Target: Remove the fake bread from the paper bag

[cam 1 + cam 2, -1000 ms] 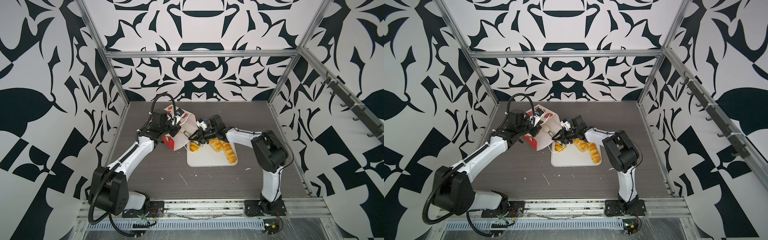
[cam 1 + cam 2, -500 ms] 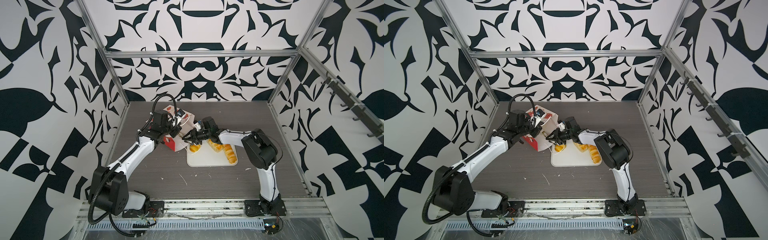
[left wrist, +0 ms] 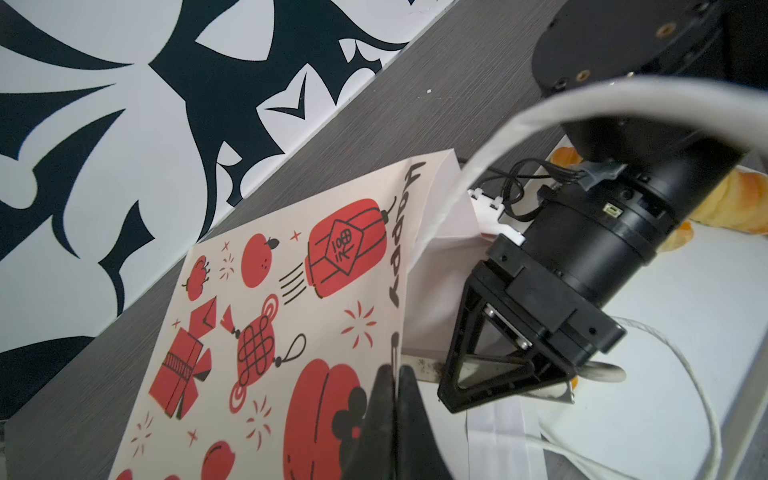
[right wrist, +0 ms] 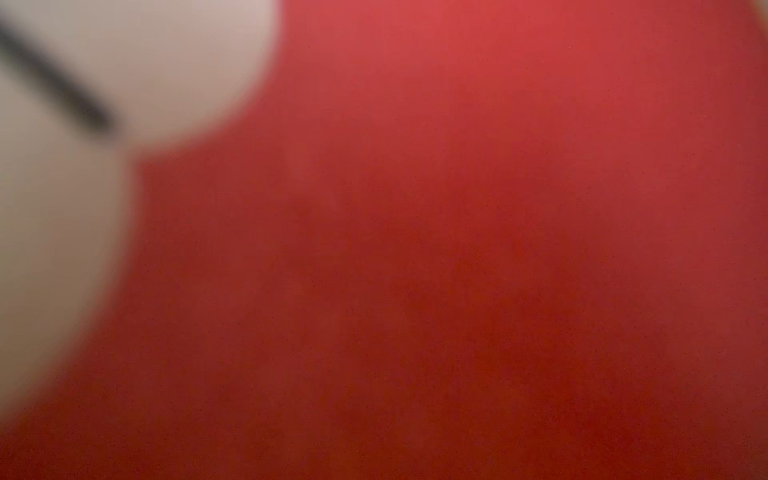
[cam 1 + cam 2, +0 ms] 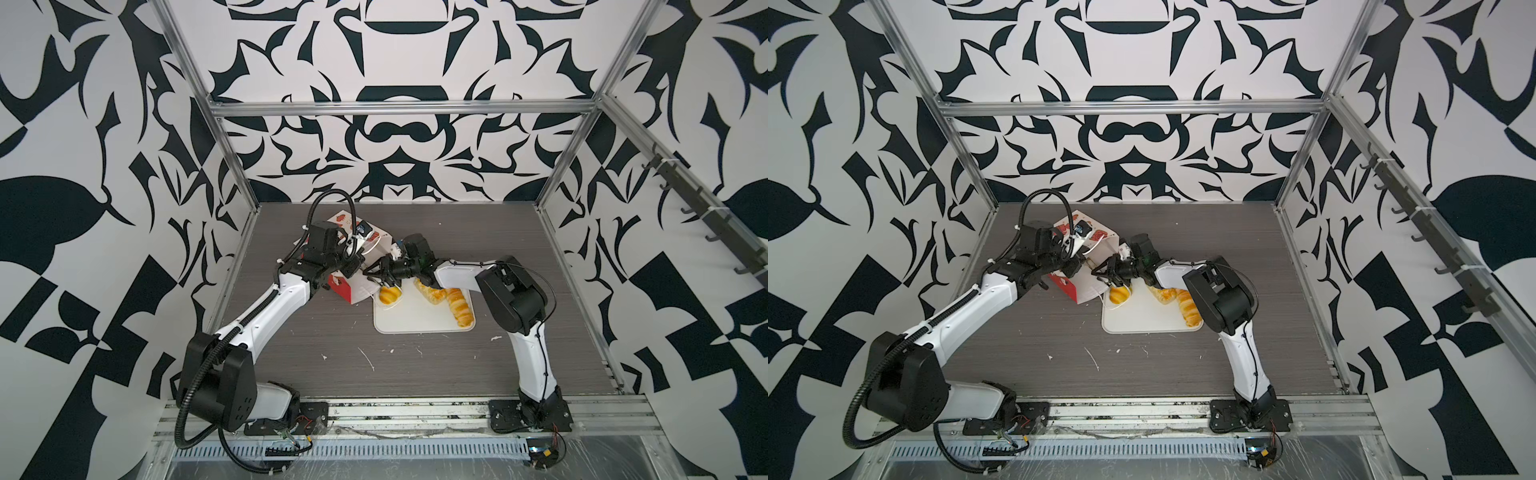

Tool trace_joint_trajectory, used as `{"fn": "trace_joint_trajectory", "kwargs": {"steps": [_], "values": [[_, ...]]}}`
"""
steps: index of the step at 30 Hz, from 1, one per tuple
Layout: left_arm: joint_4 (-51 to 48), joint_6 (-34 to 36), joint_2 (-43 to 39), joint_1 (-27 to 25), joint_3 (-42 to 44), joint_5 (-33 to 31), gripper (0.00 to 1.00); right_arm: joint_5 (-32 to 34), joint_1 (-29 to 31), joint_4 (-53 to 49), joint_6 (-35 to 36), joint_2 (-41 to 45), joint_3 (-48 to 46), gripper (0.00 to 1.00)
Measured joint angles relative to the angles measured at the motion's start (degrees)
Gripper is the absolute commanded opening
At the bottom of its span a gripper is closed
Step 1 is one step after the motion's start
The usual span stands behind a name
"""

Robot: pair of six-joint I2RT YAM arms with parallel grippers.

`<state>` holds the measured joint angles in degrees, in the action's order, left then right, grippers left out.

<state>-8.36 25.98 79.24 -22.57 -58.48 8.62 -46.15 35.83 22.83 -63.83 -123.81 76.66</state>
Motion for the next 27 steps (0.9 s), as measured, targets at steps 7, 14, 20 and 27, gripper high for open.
{"fn": "trace_joint_trajectory", "kwargs": {"steps": [7, 14, 20, 27], "values": [[-0.02, 0.0, 0.0, -0.07, 0.0, -0.02, 0.0, 0.0, 0.0, 2.64, -2.73, -0.04, 0.0, 0.37], [-0.02, 0.02, 0.0, -0.13, 0.0, -0.02, 0.0, 0.13, 0.13, 3.15, -4.2, -0.04, 0.0, 0.37], [-0.48, 0.07, 0.0, -0.48, 0.0, -0.11, 0.0, 0.09, 0.76, 3.02, -4.61, -0.04, 0.0, 0.38], [-0.9, 0.48, 0.0, -0.76, 0.0, -0.35, 0.0, 0.09, 1.44, 2.84, -5.22, -0.04, -0.11, 0.38]]}}
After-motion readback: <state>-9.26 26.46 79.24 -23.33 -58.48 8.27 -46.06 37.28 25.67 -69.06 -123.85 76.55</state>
